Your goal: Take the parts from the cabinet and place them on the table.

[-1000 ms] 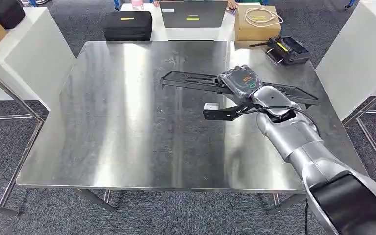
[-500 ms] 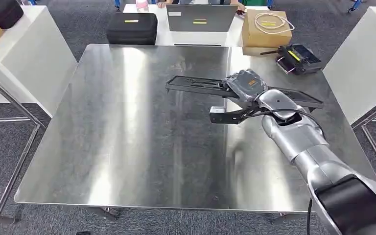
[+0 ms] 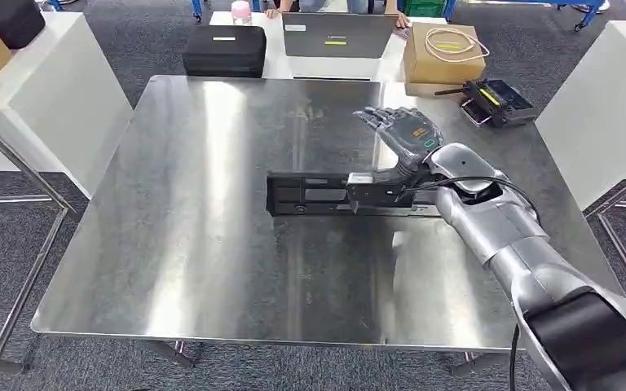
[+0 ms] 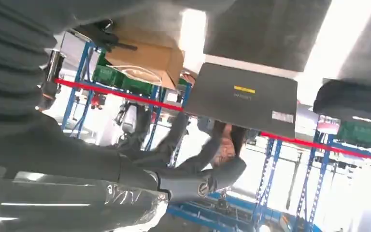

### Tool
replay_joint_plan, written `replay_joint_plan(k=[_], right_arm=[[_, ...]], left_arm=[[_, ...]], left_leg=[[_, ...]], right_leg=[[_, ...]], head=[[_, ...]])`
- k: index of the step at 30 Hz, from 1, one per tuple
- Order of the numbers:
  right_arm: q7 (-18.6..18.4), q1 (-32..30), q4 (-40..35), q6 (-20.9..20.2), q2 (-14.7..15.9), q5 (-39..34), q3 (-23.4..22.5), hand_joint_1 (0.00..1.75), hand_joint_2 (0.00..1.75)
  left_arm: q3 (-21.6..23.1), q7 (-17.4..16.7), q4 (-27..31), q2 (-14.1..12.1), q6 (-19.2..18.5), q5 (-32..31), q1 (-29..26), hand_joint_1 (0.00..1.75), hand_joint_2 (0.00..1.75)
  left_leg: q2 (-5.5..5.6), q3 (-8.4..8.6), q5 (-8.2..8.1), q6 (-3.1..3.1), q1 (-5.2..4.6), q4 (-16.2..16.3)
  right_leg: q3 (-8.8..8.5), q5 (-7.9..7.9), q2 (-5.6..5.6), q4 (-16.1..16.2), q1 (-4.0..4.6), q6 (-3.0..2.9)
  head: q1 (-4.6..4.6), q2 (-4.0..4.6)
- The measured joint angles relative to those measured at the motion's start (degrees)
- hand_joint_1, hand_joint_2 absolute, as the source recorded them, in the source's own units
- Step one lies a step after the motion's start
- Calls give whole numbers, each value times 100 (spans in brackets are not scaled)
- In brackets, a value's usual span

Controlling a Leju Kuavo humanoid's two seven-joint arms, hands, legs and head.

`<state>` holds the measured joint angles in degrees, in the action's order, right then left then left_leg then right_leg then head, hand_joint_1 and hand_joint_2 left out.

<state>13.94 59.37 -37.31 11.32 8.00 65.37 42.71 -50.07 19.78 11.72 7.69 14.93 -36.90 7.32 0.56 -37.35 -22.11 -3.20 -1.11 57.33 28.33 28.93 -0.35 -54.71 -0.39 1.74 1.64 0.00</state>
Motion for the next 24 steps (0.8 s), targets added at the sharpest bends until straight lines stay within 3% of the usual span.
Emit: replay_joint_plan(k=[5, 9, 10, 11, 13, 14, 15, 16, 17, 19, 20, 21, 22, 24], right_arm=[[0, 6, 0, -2, -50, -4, 4, 0, 0], [0, 47, 0, -2, -87, -9, 4, 0, 0], [-2, 67, -11, -2, -101, -11, 0, 0, 0], [-2, 83, -11, -2, -92, -22, -4, 0, 0], [-2, 115, -7, -7, -94, -22, 4, 0, 0], [-2, 107, -2, -18, -87, -22, 7, 0, 0], [-2, 86, 7, -20, -81, -22, 9, 0, 0], [-2, 71, 11, -20, -76, -22, 11, 0, 0], [-2, 71, 11, -20, -76, -22, 11, 0, 0], [-2, 90, 11, -20, -76, -22, 11, 0, 0], [-2, 94, 11, -20, -76, -22, 9, 0, 0], [-2, 96, 11, -20, -79, -22, 11, 0, 0], [-2, 89, 11, -22, -81, -24, 13, 0, 0], [-2, 90, 11, -24, -76, -24, 13, 0, 0]], left_arm=[[4, -37, 0, -2, -9, -90, 0, 0, 0], [4, -46, 0, -15, -76, -92, 2, 0, 0], [4, -46, 2, -15, -100, -92, 8, 0, 0], [4, -46, 2, -15, -113, -92, 7, 0, 0], [7, -46, 2, -22, -120, -92, 20, 0, 0], [7, -48, 2, -22, -122, -92, 26, 0, 0], [7, -55, 2, -22, -135, -92, 25, 0, 0], [7, -68, 2, -22, -138, -94, 23, 0, 0], [7, -79, 0, -22, -138, -94, 18, 0, 0], [7, -81, 0, -20, -170, -92, 17, 0, 0], [7, -81, 0, -22, -173, -94, 17, 0, 0], [7, -81, 0, -24, -173, -94, 17, 0, 0], [7, -83, 0, -24, -173, -92, 16, 0, 0], [7, -83, 0, -24, -177, -92, 13, 0, 0]], left_leg=[[1, 0, -4, -20, -20, 17], [0, 5, -47, -92, -49, 22], [-10, 76, -12, -135, 24, -74], [-22, 127, -18, -154, 22, -101], [-45, 135, -2, -209, 35, -94], [-42, 129, -2, -209, 33, -93], [-34, 124, -2, -209, 33, -92], [-30, 124, -2, -208, 33, -91], [-29, 124, -3, -205, 34, -87], [-29, 127, -1, -189, 41, -79], [-24, 122, -1, -155, 26, -72], [-16, 99, -4, -116, 5, -54], [-12, 113, 15, -84, -3, -44], [-7, 89, 46, -32, 2, -27]], right_leg=[[-56, -2, 0, -1, -23, 33], [-67, 17, -1, 24, -38, 92], [-62, 58, -6, -3, -4, 125], [-22, 124, -2, -181, -31, 115], [442, 504, -2, -1032, -34, 39], [719, 681, -3, -1507, -37, 25], [933, 761, -3, -1855, -36, 41], [1028, 708, -3, -1951, -37, 88], [971, 537, -2, -1745, -38, 154], [555, 50, 8, -775, -64, 277], [333, -113, 37, -292, -90, 298], [219, -221, 35, -206, -46, 221], [263, -277, 19, -215, -20, 170], [304, -268, 18, -204, -22, 129]], head=[[0, 0], [4, 0], [7, 0], [-4, 2], [-22, 0], [-15, 0], [-26, 0], [-20, 0], [-22, 0], [-17, 0], [-28, 0], [-31, 0], [-15, 0], [-9, 0]])
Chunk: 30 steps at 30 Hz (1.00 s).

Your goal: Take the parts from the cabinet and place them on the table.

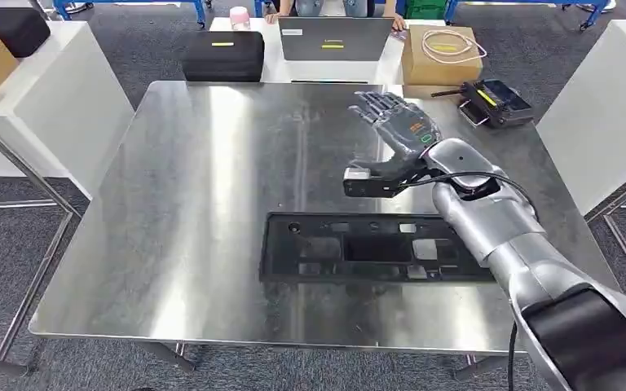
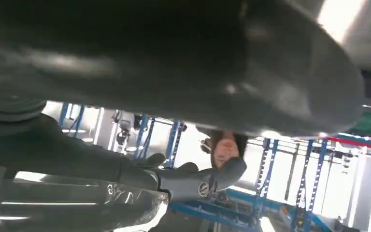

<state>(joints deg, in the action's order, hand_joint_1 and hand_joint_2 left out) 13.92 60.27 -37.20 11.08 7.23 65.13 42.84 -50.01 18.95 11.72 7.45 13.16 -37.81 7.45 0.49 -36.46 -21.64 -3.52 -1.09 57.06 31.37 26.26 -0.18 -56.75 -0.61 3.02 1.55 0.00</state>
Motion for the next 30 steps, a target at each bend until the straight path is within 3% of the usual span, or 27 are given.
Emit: replay_joint_plan(k=[1, 2, 3, 4, 6, 7, 8, 9, 11, 12, 15, 16, 17, 18, 19, 20, 21, 22, 23, 24, 25, 26, 27, 28, 30], right_arm=[[0, -1, 0, 2, 0, 0, 0, 0, 0], [0, 17, 0, 0, -2, 0, 2, 0, 0], [0, 19, 0, 0, -18, 0, 2, 0, 0], [0, 19, 0, -2, -24, 0, 4, 0, 0], [0, 19, 2, -5, -26, 0, 7, 0, 0], [0, 19, 15, -22, -24, 0, 15, 0, 0], [0, 18, 26, -24, -24, -2, 24, 0, 0], [0, 17, 28, -24, -24, -2, 26, 0, 0], [0, 21, 28, -24, -22, -7, 24, 0, 0], [0, 27, 28, -24, -22, -7, 24, 0, 0], [0, 50, 28, -24, -28, -13, 26, 0, 0], [0, 49, 28, -24, -26, -13, 26, 0, 0], [0, 61, 33, -29, -2, -13, 26, 0, 0], [2, 67, 33, -29, 0, -13, 26, 0, 0], [0, 68, 35, -29, 2, -15, 26, 0, 0], [0, 61, 39, -31, 7, -15, 26, 0, 0], [2, 55, 46, -31, 11, -15, 26, 0, 0], [0, 42, 52, -31, 17, -15, 28, 0, 0], [0, 29, 59, -31, 17, -15, 28, 0, 0], [0, 27, 63, -31, 17, -13, 28, 0, 0], [0, 30, 63, -31, 15, -13, 26, 0, 0], [0, 37, 63, -31, 15, -15, 26, 0, 0], [0, 48, 63, -31, 11, -15, 26, 0, 0], [0, 65, 63, -31, -2, -13, 26, 0, 0], [0, 64, 63, -31, 0, -18, 26, 0, 0]], left_arm=[[0, 0, 0, -2, -7, 0, -7, 0, 0], [0, 2, 0, -33, -13, 0, -8, 0, 0], [0, 9, 0, -22, -22, 0, -11, 0, 0], [0, 13, 0, -20, -50, 0, -10, 0, 0], [0, 17, 0, -20, -57, 0, -11, 0, 0], [0, 20, 0, -20, -61, 0, -11, 0, 0], [0, 26, 0, -20, -63, 0, -11, 0, 0], [0, 31, 0, -20, -63, 0, -11, 0, 0], [0, 33, 0, -24, -63, 0, -7, 0, 0], [0, 35, 0, -24, -63, 0, 3, 0, 0], [0, 37, 0, -24, -68, 0, 2, 0, 0], [0, 39, 2, -26, -74, 0, 1, 0, 0], [0, 42, 0, -22, -79, 0, 3, 0, 0], [0, 46, 0, -9, -83, 0, 5, 0, 0], [0, 46, 0, -11, -83, 0, 5, 0, 0], [-2, 46, 0, -13, -83, 0, 4, 0, 0], [-2, 46, 0, -15, -83, 0, 3, 0, 0], [-2, 46, 0, -13, -83, 0, 4, 0, 0], [0, 46, 0, -13, -85, 0, 3, 0, 0], [-2, 46, 0, -13, -98, 0, 1, 0, 0], [0, 46, 0, -11, -101, 0, 2, 0, 0], [0, 46, 0, -7, -100, 0, 2, 0, 0], [0, 46, 0, -7, -101, 0, 2, 0, 0], [0, 46, 0, -7, -101, 0, 5, 0, 0], [0, 50, 0, -7, -107, 0, 3, 0, 0]], left_leg=[[5, -28, 4, 24, 1, 7], [7, -92, -103, 64, 33, 84], [-7, -187, -398, 123, 50, 348], [-6, -337, -709, 176, 86, 770], [-8, -575, -1144, 269, 154, 1562], [-14, -581, -1181, 296, 181, 1731], [-26, -484, -1110, 307, 201, 1666], [-35, -242, -939, 318, 224, 1353], [-35, 472, -621, 295, 241, 338], [-30, 673, -722, 276, 231, 6], [-10, 617, -641, 211, 161, 29], [-10, 600, -593, 155, 150, -5], [-43, 580, -493, 67, 215, -74], [-55, 519, -447, 31, 184, -76], [-61, 458, -397, -32, 181, -73], [-62, 389, -343, -37, 170, -73], [-62, 303, -285, -47, 159, -66], [-62, 236, -231, -46, 153, -65], [-62, 167, -181, -41, 150, -63], [-61, 112, -135, -30, 147, -60], [-59, 58, -88, -16, 144, -59], [-56, 15, -42, 7, 142, -55], [-54, -13, -8, 34, 132, -49], [-51, -64, 43, 71, 102, -37], [-52, -88, 154, 120, 102, -48]], right_leg=[[11, -35, 2, 27, -65, -57], [41, -83, 6, 37, -100, -131], [83, -121, 10, 37, -105, -230], [121, -143, 12, 37, -100, -262], [202, -199, 22, 33, -85, -316], [243, -233, 24, 30, -83, -308], [278, -256, 24, 28, -86, -289], [316, -290, 21, 22, -89, -270], [345, -338, 19, 17, -96, -231], [361, -361, 21, 16, -79, -197], [376, -452, 34, 35, -71, -64], [372, -494, 32, 64, -65, -4], [430, -435, 34, 1, -42, 9], [555, -223, 26, -174, -39, -43], [678, 62, 26, -537, -47, -110], [849, 343, 26, -1040, -51, -148], [1017, 563, 26, -1565, -51, -150], [1075, 633, 26, -1853, -51, -113], [1000, 587, 25, -1874, -50, -59], [800, 461, 25, -1659, -45, -3], [507, 307, 26, -1242, -45, 40], [107, 183, 26, -649, -45, 52], [-222, 207, 26, -172, -42, 10], [-421, 259, 17, 135, 33, -36], [-306, 203, 7, 89, 58, -90]], head=[[-2, 0], [-20, 0], [44, 0], [52, 0], [52, 0], [52, 0], [52, 0], [55, 0], [59, 0], [52, 0], [50, 0], [42, 0], [44, 0], [35, 0], [11, 0], [11, 0], [13, 0], [6, 0], [9, 0], [2, 0], [4, 0], [2, 0], [-2, 0], [-7, 0], [2, 0]])
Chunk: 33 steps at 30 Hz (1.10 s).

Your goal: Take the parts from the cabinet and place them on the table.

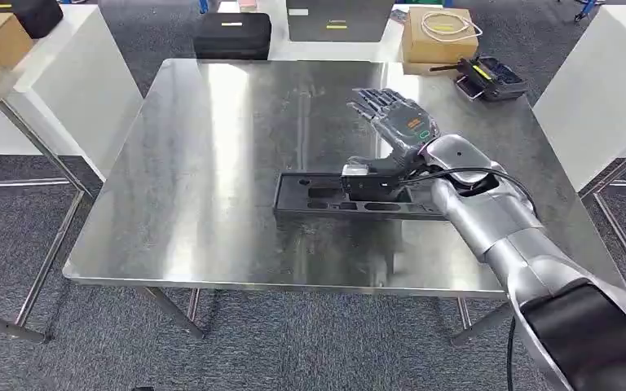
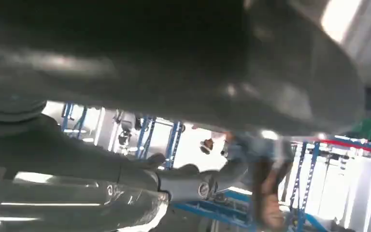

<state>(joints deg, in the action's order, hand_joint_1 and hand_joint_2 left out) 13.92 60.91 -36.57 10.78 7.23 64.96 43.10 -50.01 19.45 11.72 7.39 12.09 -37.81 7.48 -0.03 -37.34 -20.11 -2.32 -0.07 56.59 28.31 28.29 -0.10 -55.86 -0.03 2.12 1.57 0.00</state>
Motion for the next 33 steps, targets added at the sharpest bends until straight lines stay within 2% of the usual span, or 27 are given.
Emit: replay_joint_plan(k=[1, 2, 3, 4, 6, 7, 8, 9, 11, 12, 13, 14, 16, 17, 18, 19, 21, 22, 23, 24, 25, 26, 27, 28, 29, 32, 33], right_arm=[[0, -2, 0, 0, -2, 0, 2, 0, 0], [0, -6, 2, 0, 0, 0, 2, 0, 0], [0, 8, 4, -7, -11, 0, 4, 0, 0], [0, 22, 4, -7, -17, 0, 4, 0, 0], [0, 25, 4, -7, -35, 0, 4, 0, 0], [0, 18, 7, -7, -39, 0, 7, 0, 0], [0, 13, 9, -15, -39, 0, 9, 0, 0], [0, 13, 11, -37, -39, 0, 9, 0, 0], [0, 14, 11, -63, -35, 0, 9, 0, 0], [0, 21, 11, -63, -33, 2, 9, 0, 0], [-13, 26, 9, -61, -29, 4, 7, 0, 0], [-46, 35, 11, -57, -24, 9, 4, 0, 0], [-170, 33, 15, -2, -24, 46, 7, 0, 0], [-269, 25, 28, 44, -15, 72, 7, 0, 0], [-396, 29, 55, 114, -9, 79, 4, 0, 0], [-535, 30, 72, 164, 9, 105, -11, 0, 0], [-793, 18, 148, 319, 33, 166, -50, 0, 0], [-903, 7, 203, 409, 55, 208, -65, 0, 0], [-1023, -20, 254, 512, 68, 265, -92, 0, 0], [-1125, -57, 299, 601, 85, 338, -135, 0, 0], [-1244, -86, 348, 660, 98, 422, -177, 0, 0], [-1393, -94, 407, 689, 105, 503, -225, 0, 0], [-1507, -93, 459, 706, 114, 549, -276, 0, 0], [-1627, -93, 507, 748, 131, 584, -354, 0, 0], [-1733, -99, 546, 793, 136, 616, -430, 0, 0], [-2156, -231, 819, 1038, 214, 671, -708, 0, 0], [-2268, -295, 917, 1099, 232, 667, -802, 0, 0]], left_arm=[[0, 0, 0, 0, -2, 0, -7, 0, 0], [0, 0, 0, -11, -2, 2, -14, 0, 0], [0, 4, 0, -18, -4, 2, -14, 0, 0], [0, 4, 0, -13, -4, 2, -18, 0, 0], [0, 7, 0, -11, -9, 2, -17, 0, 0], [0, 13, 0, -11, -9, 2, -16, 0, 0], [0, 18, 0, -11, -9, 2, -17, 0, 0], [0, 28, 0, -15, -11, 2, -17, 0, 0], [0, 39, 0, -22, -11, 9, -15, 0, 0], [0, 52, 2, -22, -11, 9, -9, 0, 0], [-2, 61, 2, -24, -15, 11, -2, 0, 0], [0, 70, 2, -26, -17, 11, 3, 0, 0], [0, 81, 2, -26, -28, 20, -2, 0, 0], [0, 83, 0, -24, -28, 31, -6, 0, 0], [-2, 83, 0, -15, -26, 55, 2, 0, 0], [-2, 83, 0, -6, -26, 57, 7, 0, 0], [-4, 81, 2, -13, -20, 61, -2, 0, 0], [-4, 81, 0, -13, -11, 59, -6, 0, 0], [-4, 81, 0, -13, -11, 57, -6, 0, 0], [-4, 76, 0, -9, -9, 52, -8, 0, 0], [-4, 68, 0, -2, -9, 48, -12, 0, 0], [-4, 61, 0, 2, -9, 42, -13, 0, 0], [-4, 55, 0, 7, -9, 29, -11, 0, 0], [-4, 52, 0, 11, -9, 9, -9, 0, 0], [-4, 46, 0, 11, -9, -2, -9, 0, 0], [-7, 7, 0, 15, -4, -28, -24, 0, 0], [-15, 0, 0, 15, 4, -28, -43, 0, 0]], left_leg=[[9, -12, 39, 29, -2, -5], [22, -55, 35, 64, 7, 10], [23, -131, -207, 103, 30, 149], [23, -251, -596, 132, 48, 507], [24, -523, -1195, 196, 77, 1441], [23, -597, -1303, 225, 90, 1802], [22, -577, -1253, 241, 109, 1953], [19, -423, -1064, 258, 137, 1850], [16, 150, -731, 256, 170, 1147], [17, 521, -748, 243, 178, 672], [25, 892, -896, 224, 153, 218], [32, 946, -969, 186, 151, 34], [32, 867, -929, 120, 87, 68], [21, 834, -827, 27, 72, 21], [-21, 761, -729, -36, 91, -5], [-20, 672, -661, -120, 82, -4], [-16, 487, -511, -151, 70, 0], [-16, 381, -430, -153, 65, 4], [-16, 287, -356, -152, 61, 6], [-16, 186, -283, -145, 55, 11], [-16, 90, -204, -131, 50, 13], [-16, 1, -134, -114, 49, 14], [-15, -62, -66, -95, 47, 18], [-13, -105, -13, -63, 26, 26], [-15, -144, 45, -35, 8, 35], [2, -169, 228, 45, 24, -14], [12, -224, 157, 85, 65, 17]], right_leg=[[34, -28, 5, -6, 5, -42], [122, -93, 28, 37, -142, -119], [102, -157, 47, 26, -134, -156], [189, -225, 54, 26, -134, -257], [358, -358, 51, 19, -125, -275], [437, -418, 51, 14, -125, -266], [516, -480, 53, 12, -128, -250], [608, -549, 52, 4, -135, -226], [745, -643, 49, -17, -151, -162], [786, -690, 49, -34, -152, -128], [836, -722, 48, -55, -116, -81], [852, -776, 60, -65, -108, -40], [858, -893, 73, -23, -110, 71], [891, -948, 67, 8, -94, 128], [967, -828, 63, -89, -128, 111], [1113, -544, 48, -301, -112, 38], [1362, 62, 40, -1149, -117, -54], [1483, 256, 40, -1624, -119, -39], [1509, 293, 34, -1935, -112, 16], [1430, 195, 29, -2027, -109, 88], [1216, 5, 29, -1860, -108, 161], [904, -136, 30, -1482, -105, 194], [528, -161, 30, -991, -97, 168], [78, 2, 30, -419, -76, 93], [-181, 144, 26, 58, -5, 60], [-19, 53, 28, 29, 0, -23], [3, -20, 56, 50, -163, -111]], head=[[9, 0], [13, 0], [-2, 0], [26, 0], [26, 0], [38, 0], [31, 2], [37, 0], [33, 0], [42, 0], [39, 0], [22, 0], [29, 0], [24, 0], [31, 0], [16, 0], [-4, 0], [-4, 0], [-2, 0], [-6, 0], [-2, 2], [-4, 0], [-4, 0], [-2, 0], [-15, 0], [20, 0], [26, 0]])
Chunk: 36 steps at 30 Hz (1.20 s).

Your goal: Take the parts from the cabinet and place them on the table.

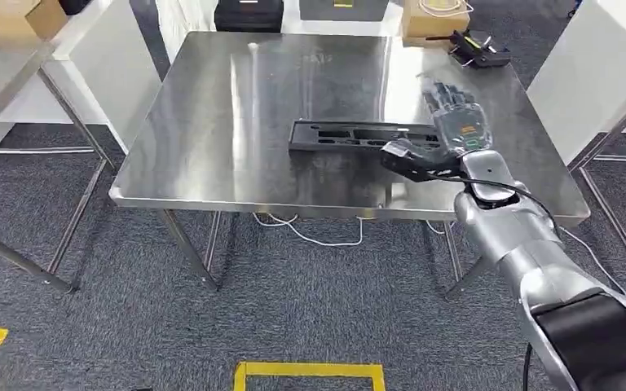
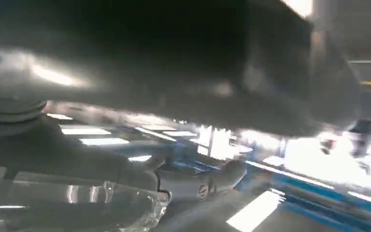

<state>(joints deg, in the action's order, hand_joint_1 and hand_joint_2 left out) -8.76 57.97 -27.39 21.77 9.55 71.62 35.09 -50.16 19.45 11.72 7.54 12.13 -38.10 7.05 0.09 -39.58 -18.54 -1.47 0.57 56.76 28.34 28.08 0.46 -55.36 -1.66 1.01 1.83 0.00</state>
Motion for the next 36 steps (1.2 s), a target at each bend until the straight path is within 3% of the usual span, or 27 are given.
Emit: replay_joint_plan(k=[2, 4, 5, 7, 9, 11, 14, 15, 16, 17, 18, 19, 20, 21, 22, 23, 24, 25, 26, 27, 29, 30, 31, 33, 34, 35, 36], right_arm=[[-77, -122, 108, 87, 35, -17, -178, 0, 0], [-86, -223, 193, 155, 63, -20, -313, 0, 0], [-86, -279, 228, 158, 70, -20, -352, 0, 0], [-86, -362, 276, 158, 92, -17, -405, 0, 0], [-88, -375, 313, 156, 114, -15, -453, 0, 0], [-92, -367, 322, 158, 140, -15, -503, 0, 0], [-92, -377, 350, 158, 138, -15, -519, 0, 0], [-105, -389, 363, 158, 153, -13, -523, 0, 0], [-188, -391, 381, 158, 157, -11, -538, 0, 0], [-318, -414, 396, 171, 173, -11, -584, 0, 0], [-468, -473, 424, 216, 207, -7, -662, 0, 0], [-664, -580, 462, 351, 234, -15, -765, 0, 0], [-812, -712, 508, 508, 273, -28, -875, 0, 0], [-944, -877, 562, 694, 312, -56, -999, 0, 0], [-1041, -1048, 617, 862, 341, -99, -1122, 0, 0], [-1102, -1211, 673, 1008, 365, -161, -1273, 0, 0], [-1142, -1394, 718, 1122, 389, -258, -1441, 0, 0], [-1189, -1556, 774, 1256, 400, -419, -1636, 0, 0], [-1214, -1695, 803, 1312, 402, -551, -1802, 0, 0], [-1218, -1887, 836, 1369, 393, -713, -1986, 0, 0], [-1201, -2235, 934, 1489, 385, -1002, -2364, 0, 0], [-1085, -2481, 999, 1487, 323, -1314, -2633, 0, 0], [-964, -2679, 1046, 1482, 240, -1478, -2845, 0, 175], [-807, -3041, 1111, 1451, 129, -1569, -3227, 0, 175], [-651, -3196, 1146, 1263, 43, -1561, -3393, 0, 175], [-482, -3365, 1190, 953, -67, -1580, -3549, 0, 175], [-356, -3563, 1225, 657, -136, -1615, -3671, 0, 175]], left_arm=[[-2, -11, 0, 4, 7, -7, -12, 0, 0], [-9, -15, -2, 18, 9, -7, -12, 0, 0], [-11, -15, 0, 15, 9, -13, -8, 0, 0], [-13, -15, 0, 15, 11, -15, -7, 0, 0], [-18, -15, 0, 15, 13, -13, -5, 0, 0], [-20, -15, 0, 13, 13, -13, 6, 0, 0], [-22, -15, 0, 15, 15, -15, 5, 0, 0], [-24, -15, 0, 22, 15, -15, 6, 0, 0], [-24, -15, 0, 33, 18, -15, 14, 0, 0], [-26, -13, 0, 31, 18, -15, 17, 0, 0], [-26, -13, 0, 31, 26, -22, 17, 0, 0], [-29, -13, 2, 31, 42, -28, 21, 0, 0], [-31, -13, 0, 31, 42, -33, 20, 0, 0], [-29, -17, 0, 39, 42, -42, 19, 0, 0], [-31, -30, 0, 50, 46, -55, 18, 0, 0], [-31, -43, 0, 68, 50, -82, 18, 0, 0], [-31, -63, 0, 81, 55, -101, 21, 0, 0], [-31, -85, 0, 96, 59, -111, 25, 0, 0], [-33, -100, 0, 107, 66, -122, 25, 0, 0], [-33, -118, 0, 109, 68, -144, 30, 0, 0], [-33, -131, 0, 131, 68, -160, 31, 0, 0], [-33, -131, 0, 144, 55, -168, 26, 0, 0], [-35, -131, 0, 144, 53, -170, 19, 0, 0], [-37, -129, 0, 144, 46, -184, 19, 0, 0], [-39, -113, 0, 149, 33, -184, 22, 0, 0], [-42, -103, 0, 149, 0, -203, 27, 0, 0], [-42, -103, 0, 149, -11, -219, 31, 0, 0]], left_leg=[[4, -205, -695, 43, 21, 530], [7, -444, -1245, 105, 34, 1455], [6, -491, -1300, 129, 49, 1808], [3, -283, -991, 155, 83, 1807], [3, 336, -703, 154, 105, 1032], [26, 926, -942, 122, 70, 124], [46, 865, -905, 33, -1, 73], [22, 862, -821, -67, 23, -7], [-2, 815, -754, -122, 11, -22], [-5, 753, -706, -194, 14, -20], [-3, 690, -660, -216, 5, -22], [3, 615, -601, -234, -1, -15], [18, 561, -555, -240, -7, -14], [26, 510, -513, -241, -16, -13], [35, 464, -472, -238, -27, -13], [41, 416, -436, -230, -32, -12], [44, 371, -393, -214, -41, -11], [44, 349, -358, -193, -43, -5], [42, 316, -329, -160, -58, -5], [27, 314, -283, -119, -56, -29], [30, 313, -222, -72, -46, -25], [49, 303, -174, -22, -58, -39], [40, 258, -294, 6, -16, 29], [12, 99, -1029, 56, 1, 569], [11, 6, -1385, 80, 4, 1011], [10, -61, -1604, 105, 6, 1428], [8, -57, -1604, 117, 8, 1708]], right_leg=[[101, -140, 27, -6, 35, -143], [272, -277, 22, -14, 38, -134], [355, -341, 20, -18, 38, -118], [519, -450, 19, -44, 24, -67], [672, -536, 6, -94, -9, 19], [761, -616, 21, -119, 22, 104], [788, -770, 31, -60, 13, 288], [836, -767, 31, -46, 63, 331], [932, -603, 16, -169, 19, 291], [1051, -338, 6, -476, 27, 223], [1196, -77, 0, -918, 19, 181], [1368, 187, -5, -1476, 19, 174], [1456, 318, -11, -1862, 21, 199], [1431, 325, -24, -2028, 32, 244], [1283, 233, -28, -1921, 39, 289], [1028, 88, -28, -1594, 41, 333], [641, -80, -27, -1028, 47, 359], [241, -136, -25, -438, 55, 334], [24, 33, -25, -35, 70, 252], [-40, -2, -32, 3, 167, 199], [7, -47, -32, 7, 188, 147], [29, -94, -22, 20, 178, 80], [42, -161, -2, 50, 24, 6], [188, -259, 21, 44, 62, -118], [270, -322, 18, 43, 64, -131], [351, -386, 21, 40, 73, -130], [429, -446, 26, 31, 81, -120]], head=[[29, 0], [35, 0], [31, 0], [33, 0], [37, 0], [29, 0], [9, 0], [7, 0], [5, 0], [-15, 0], [-26, 0], [-28, 0], [-48, 0], [-48, 0], [-46, 0], [-56, 0], [-63, 0], [-65, 0], [-63, 0], [-39, 0], [-59, 2], [-59, 0], [-59, 0], [-24, 0], [-28, 0], [-20, 0], [-26, 0]])
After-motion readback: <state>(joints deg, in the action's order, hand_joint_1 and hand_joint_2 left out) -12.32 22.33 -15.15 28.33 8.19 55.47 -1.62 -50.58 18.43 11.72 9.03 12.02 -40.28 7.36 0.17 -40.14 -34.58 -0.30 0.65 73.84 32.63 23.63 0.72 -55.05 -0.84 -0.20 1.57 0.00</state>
